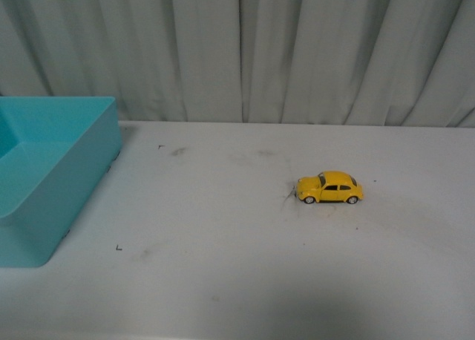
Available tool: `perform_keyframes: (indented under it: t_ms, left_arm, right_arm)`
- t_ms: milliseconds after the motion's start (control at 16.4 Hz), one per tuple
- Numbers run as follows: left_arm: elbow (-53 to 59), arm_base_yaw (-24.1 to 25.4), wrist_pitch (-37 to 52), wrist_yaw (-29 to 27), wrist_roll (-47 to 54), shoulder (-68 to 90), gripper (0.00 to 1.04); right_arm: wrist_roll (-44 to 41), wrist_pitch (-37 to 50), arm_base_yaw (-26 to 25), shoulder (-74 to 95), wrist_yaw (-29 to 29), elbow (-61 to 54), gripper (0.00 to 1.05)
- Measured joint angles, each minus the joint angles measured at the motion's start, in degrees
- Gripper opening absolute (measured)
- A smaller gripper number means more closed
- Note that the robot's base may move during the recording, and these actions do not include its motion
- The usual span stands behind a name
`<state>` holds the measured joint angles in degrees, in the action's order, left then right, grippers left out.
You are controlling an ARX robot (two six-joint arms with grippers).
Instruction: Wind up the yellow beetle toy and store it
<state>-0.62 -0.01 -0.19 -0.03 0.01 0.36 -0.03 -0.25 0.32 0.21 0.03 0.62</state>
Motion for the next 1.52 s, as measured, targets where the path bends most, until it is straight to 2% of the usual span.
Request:
perform_keyframes:
  t_ms: [1096, 1157, 1279, 1523]
  left_arm:
    - [0.0, 0.0, 0.0, 0.0, 0.0, 0.0, 0.98]
    - [0.0, 0.0, 0.0, 0.0, 0.0, 0.0, 0.98]
    - [0.0, 0.0, 0.0, 0.0, 0.0, 0.0, 0.98]
    - [0.0, 0.0, 0.0, 0.0, 0.0, 0.0, 0.98]
  right_arm:
    - [0.1, -0.3, 0.0, 0.0, -0.1, 0.0, 0.98]
    - [2.7, -7.1, -2.3, 2.7, -4.8, 2.3, 0.98]
    - [4.3, -7.8, -4.6, 7.1, -8.1, 3.5, 0.98]
    - [8.9, 1.2, -13.2, 20.6, -14.7, 6.0, 0.98]
